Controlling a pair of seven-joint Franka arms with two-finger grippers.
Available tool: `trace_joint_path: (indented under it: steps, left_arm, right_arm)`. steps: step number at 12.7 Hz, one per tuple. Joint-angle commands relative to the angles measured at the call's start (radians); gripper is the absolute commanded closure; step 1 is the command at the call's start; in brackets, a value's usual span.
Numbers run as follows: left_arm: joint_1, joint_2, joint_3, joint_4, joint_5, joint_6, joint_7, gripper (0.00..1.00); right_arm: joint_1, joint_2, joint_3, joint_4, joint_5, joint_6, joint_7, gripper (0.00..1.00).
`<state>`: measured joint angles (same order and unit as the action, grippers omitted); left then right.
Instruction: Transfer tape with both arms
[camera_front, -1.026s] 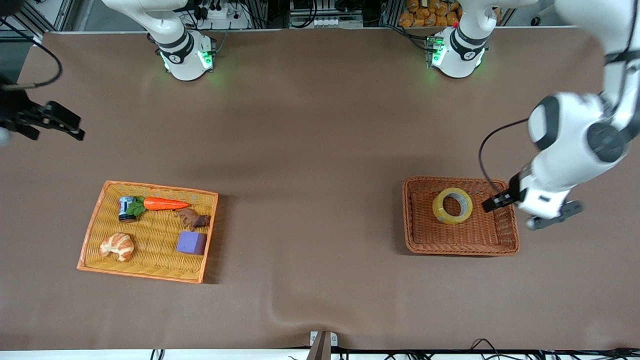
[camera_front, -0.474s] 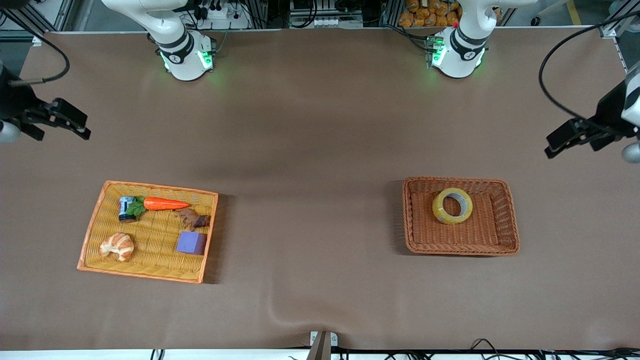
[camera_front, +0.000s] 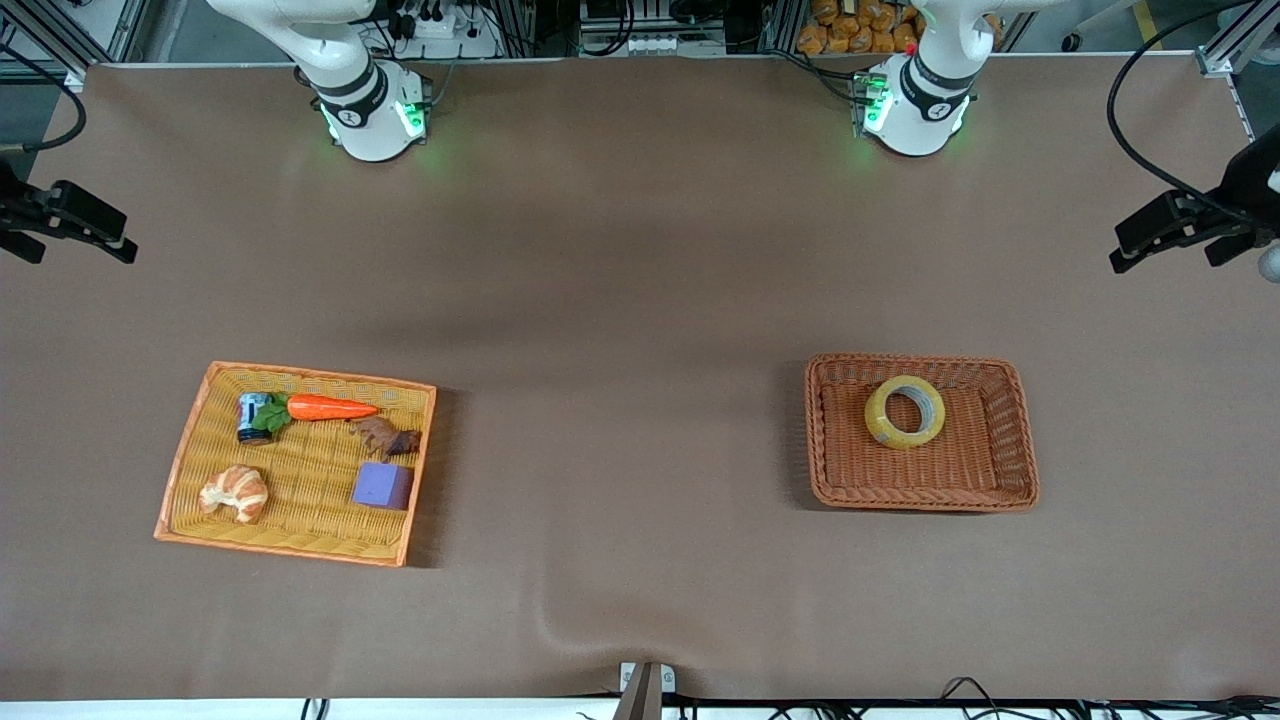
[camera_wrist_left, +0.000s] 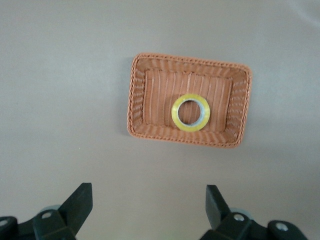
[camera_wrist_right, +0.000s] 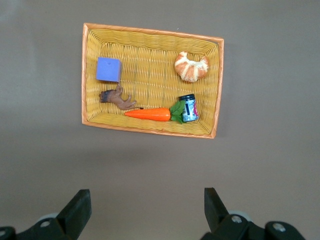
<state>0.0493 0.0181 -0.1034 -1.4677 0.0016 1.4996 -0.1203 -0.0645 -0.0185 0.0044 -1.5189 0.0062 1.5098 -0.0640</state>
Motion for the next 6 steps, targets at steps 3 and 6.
trace_joint_path:
  steps: [3, 6]
  left_arm:
    - [0.011, -0.070, -0.015, -0.089, 0.004, 0.004, 0.019, 0.00]
    - [-0.002, -0.070, -0.010, -0.086, 0.009, 0.004, 0.013, 0.00]
  right_arm:
    - [-0.046, -0.011, 0.005, -0.003, 0.015, -0.007, -0.008, 0.00]
    - [-0.038, -0.015, 0.012, -0.003, 0.014, -0.010, 0.102, 0.00]
